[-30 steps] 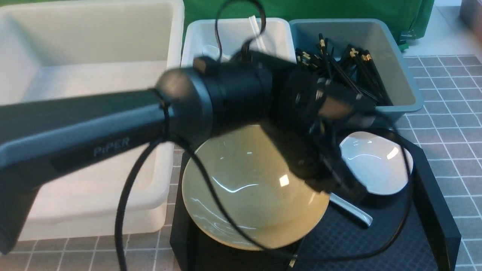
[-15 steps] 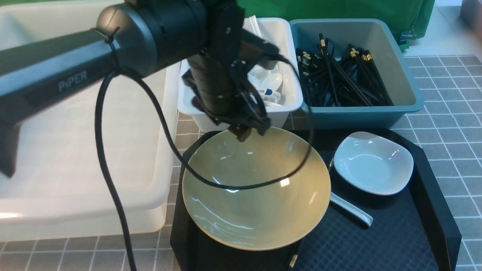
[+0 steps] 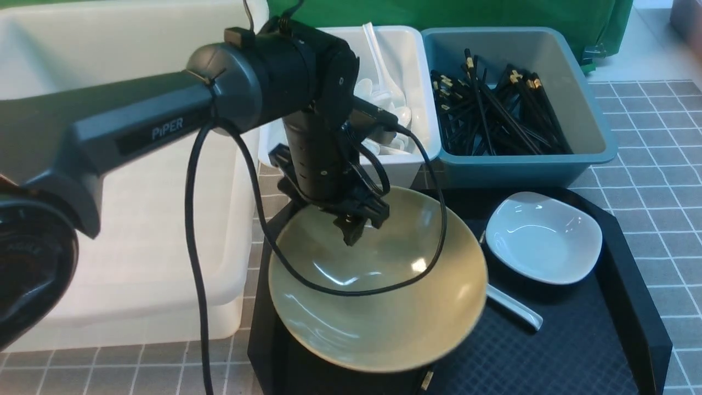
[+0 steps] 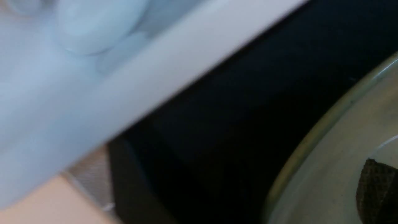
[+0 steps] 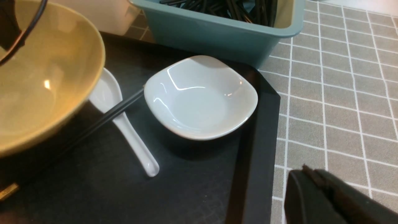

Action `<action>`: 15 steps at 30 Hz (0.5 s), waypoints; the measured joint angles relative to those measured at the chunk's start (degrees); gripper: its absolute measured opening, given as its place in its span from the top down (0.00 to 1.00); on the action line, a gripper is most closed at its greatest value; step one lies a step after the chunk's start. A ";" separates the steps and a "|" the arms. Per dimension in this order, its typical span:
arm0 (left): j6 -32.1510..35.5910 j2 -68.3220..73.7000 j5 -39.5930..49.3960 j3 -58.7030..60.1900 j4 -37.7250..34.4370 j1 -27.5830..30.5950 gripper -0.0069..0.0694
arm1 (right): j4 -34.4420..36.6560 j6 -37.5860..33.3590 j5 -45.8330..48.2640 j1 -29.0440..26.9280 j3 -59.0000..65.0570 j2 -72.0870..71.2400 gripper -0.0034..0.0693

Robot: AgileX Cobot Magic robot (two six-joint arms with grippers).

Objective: On grey table put chopsticks spoon bowls plates into blue grey white boxes.
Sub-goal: 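Grasp the large bowl on the tray by its rim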

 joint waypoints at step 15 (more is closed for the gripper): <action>5.30 2.16 1.47 -0.62 -8.06 0.00 0.76 | 0.00 0.00 -0.04 0.00 0.00 0.00 0.90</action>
